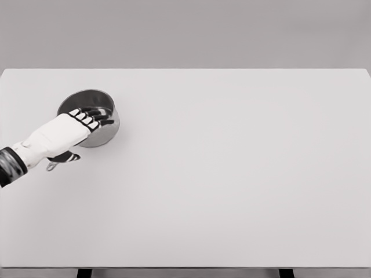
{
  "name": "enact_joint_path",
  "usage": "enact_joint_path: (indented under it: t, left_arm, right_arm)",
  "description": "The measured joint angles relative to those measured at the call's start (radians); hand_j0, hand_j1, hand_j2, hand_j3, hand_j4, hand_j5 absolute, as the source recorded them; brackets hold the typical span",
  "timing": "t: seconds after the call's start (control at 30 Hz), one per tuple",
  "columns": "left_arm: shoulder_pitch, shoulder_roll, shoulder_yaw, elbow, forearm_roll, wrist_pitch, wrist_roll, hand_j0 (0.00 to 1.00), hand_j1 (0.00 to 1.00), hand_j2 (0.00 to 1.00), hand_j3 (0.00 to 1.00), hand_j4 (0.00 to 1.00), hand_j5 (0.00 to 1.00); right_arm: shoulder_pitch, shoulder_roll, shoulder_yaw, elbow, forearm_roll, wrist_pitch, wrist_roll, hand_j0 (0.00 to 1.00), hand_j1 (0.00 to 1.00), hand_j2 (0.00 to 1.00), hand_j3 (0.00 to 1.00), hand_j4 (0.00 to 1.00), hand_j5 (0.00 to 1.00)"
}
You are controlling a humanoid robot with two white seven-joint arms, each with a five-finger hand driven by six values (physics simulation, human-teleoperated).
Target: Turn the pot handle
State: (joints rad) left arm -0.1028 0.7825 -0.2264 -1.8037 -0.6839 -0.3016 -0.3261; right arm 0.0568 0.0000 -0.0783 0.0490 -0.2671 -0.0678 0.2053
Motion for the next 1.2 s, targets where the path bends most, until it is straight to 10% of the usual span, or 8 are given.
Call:
enact_joint_path:
  t: [1.2]
  left_arm:
    - [0.032, 0.028, 0.075, 0.02, 0.001, 0.054, 0.0, 1.0, 1.0, 1.0, 1.0, 1.0, 1.0]
  right_arm:
    - [0.0, 0.0, 0.0, 0.0, 0.0, 0.0, 0.0, 1.0, 1.0, 1.0, 1.0, 1.0, 1.0]
